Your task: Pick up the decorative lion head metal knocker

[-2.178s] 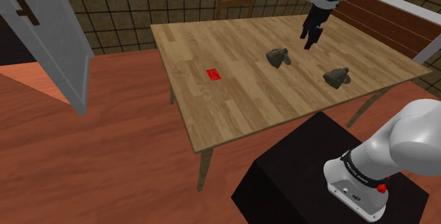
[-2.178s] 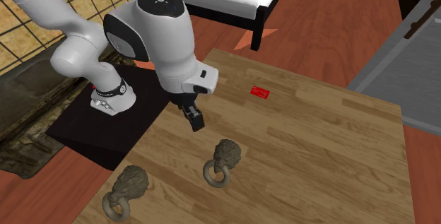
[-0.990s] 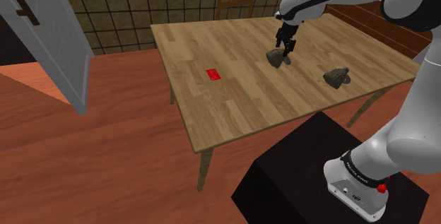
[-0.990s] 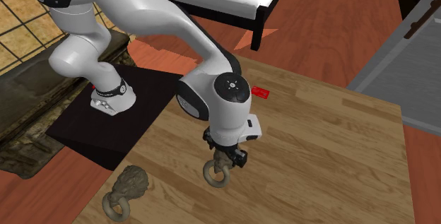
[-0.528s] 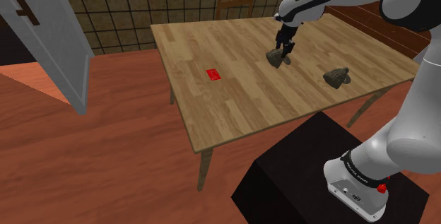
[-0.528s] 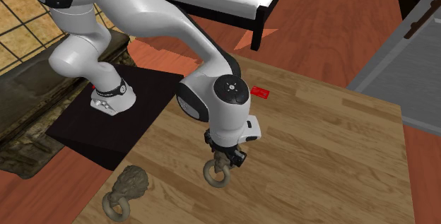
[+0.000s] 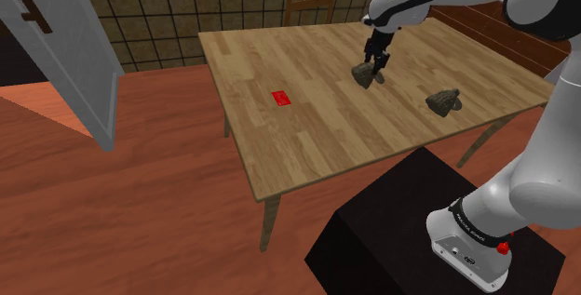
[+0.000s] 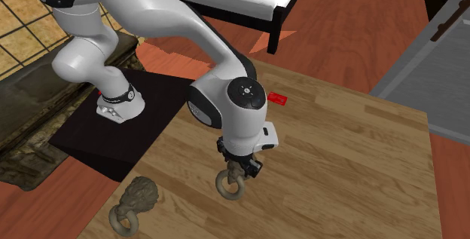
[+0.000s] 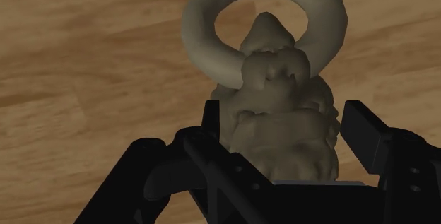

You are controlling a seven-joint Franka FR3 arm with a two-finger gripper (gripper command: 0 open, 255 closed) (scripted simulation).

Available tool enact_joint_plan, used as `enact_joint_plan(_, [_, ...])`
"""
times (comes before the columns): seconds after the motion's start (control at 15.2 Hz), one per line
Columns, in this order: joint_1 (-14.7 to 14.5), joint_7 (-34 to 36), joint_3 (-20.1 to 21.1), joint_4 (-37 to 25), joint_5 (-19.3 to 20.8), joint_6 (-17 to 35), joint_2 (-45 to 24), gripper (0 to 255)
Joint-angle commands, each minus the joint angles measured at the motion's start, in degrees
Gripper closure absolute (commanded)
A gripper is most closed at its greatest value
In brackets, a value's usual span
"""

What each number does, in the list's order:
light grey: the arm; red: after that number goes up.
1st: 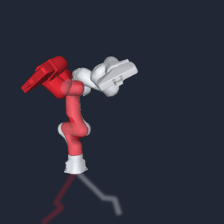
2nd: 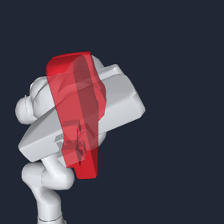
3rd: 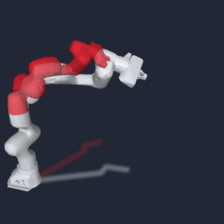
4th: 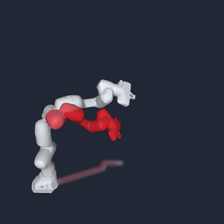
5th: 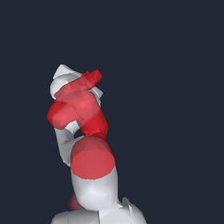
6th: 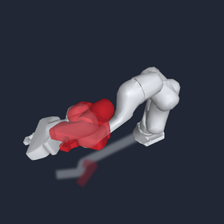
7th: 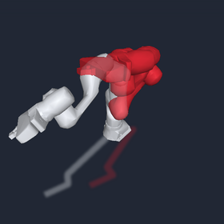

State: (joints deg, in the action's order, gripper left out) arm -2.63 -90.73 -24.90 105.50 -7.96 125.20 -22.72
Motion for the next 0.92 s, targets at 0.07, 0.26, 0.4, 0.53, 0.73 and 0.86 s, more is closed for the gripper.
enact_joint_plan(0.07, [-0.2, 0.4, -0.3, -0.9, 0.6, -1.9, 1.1, 255])
enact_joint_plan(0.26, [-0.4, 0.6, -0.6, -1.8, 1.2, -3.8, 2.2, 255])
enact_joint_plan(0.4, [-0.5, 0.8, -0.7, -2.5, 1.5, -5.1, 2.9, 255])
enact_joint_plan(0.53, [-0.6, 1.0, -0.9, -3.2, 1.9, -6.5, 3.6, 255])
enact_joint_plan(0.73, [-0.7, 1.2, -1.1, -4.4, 2.3, -8.5, 4.4, 255])
enact_joint_plan(0.86, [-0.8, 1.2, -1.1, -4.5, 2.4, -8.6, 4.5, 255])
